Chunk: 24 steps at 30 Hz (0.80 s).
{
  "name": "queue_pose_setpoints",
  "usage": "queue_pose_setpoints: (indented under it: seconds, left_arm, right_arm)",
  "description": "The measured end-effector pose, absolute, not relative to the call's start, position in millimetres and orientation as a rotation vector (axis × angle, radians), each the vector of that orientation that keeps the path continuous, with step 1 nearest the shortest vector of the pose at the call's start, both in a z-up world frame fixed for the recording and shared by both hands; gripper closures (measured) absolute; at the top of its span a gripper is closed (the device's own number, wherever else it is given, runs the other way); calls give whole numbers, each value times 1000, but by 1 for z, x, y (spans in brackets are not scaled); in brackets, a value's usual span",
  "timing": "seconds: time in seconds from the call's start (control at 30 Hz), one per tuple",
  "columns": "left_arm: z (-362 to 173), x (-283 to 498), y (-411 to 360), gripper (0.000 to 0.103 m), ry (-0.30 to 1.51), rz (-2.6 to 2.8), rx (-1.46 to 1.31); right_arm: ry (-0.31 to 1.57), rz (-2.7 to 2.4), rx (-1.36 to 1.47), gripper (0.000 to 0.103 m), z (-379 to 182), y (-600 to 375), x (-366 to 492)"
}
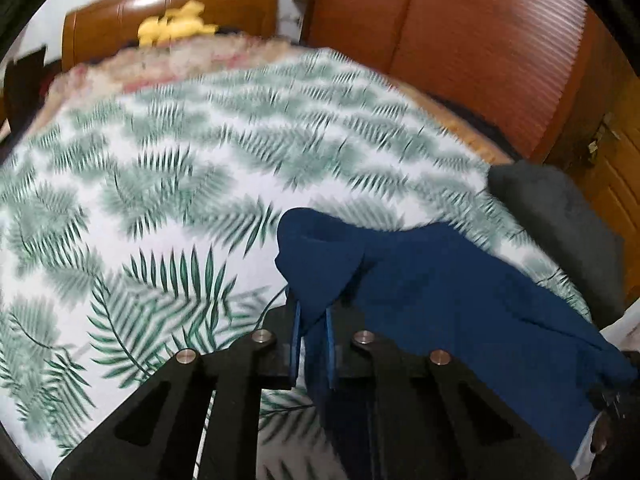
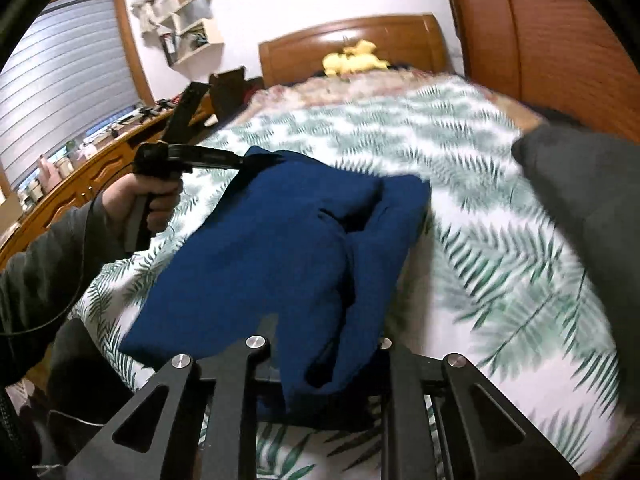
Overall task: Fold large clothes
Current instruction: 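Grasp the folded blazer with both grippers and lift it off the bed, then carry the blazer with both grippers onto the dark grey garment, release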
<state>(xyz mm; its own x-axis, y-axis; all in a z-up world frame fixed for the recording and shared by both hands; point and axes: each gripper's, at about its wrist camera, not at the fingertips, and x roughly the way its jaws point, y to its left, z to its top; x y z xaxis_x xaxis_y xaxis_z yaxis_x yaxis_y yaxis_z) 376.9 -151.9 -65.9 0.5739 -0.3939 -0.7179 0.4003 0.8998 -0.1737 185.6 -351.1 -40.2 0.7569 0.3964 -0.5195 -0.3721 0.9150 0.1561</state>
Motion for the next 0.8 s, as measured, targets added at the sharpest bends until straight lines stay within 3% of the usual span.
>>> queue_pose_setpoints:
  seconds: [0.5,0.8]
  left_arm:
    - [85,361,-330,93,507,-573,104]
    - [82,366,-463,92,506,-716,153]
  right_arm:
    - [326,172,-70,87,83,-506,154]
    - [323,-66,-83,87,90,-594,118]
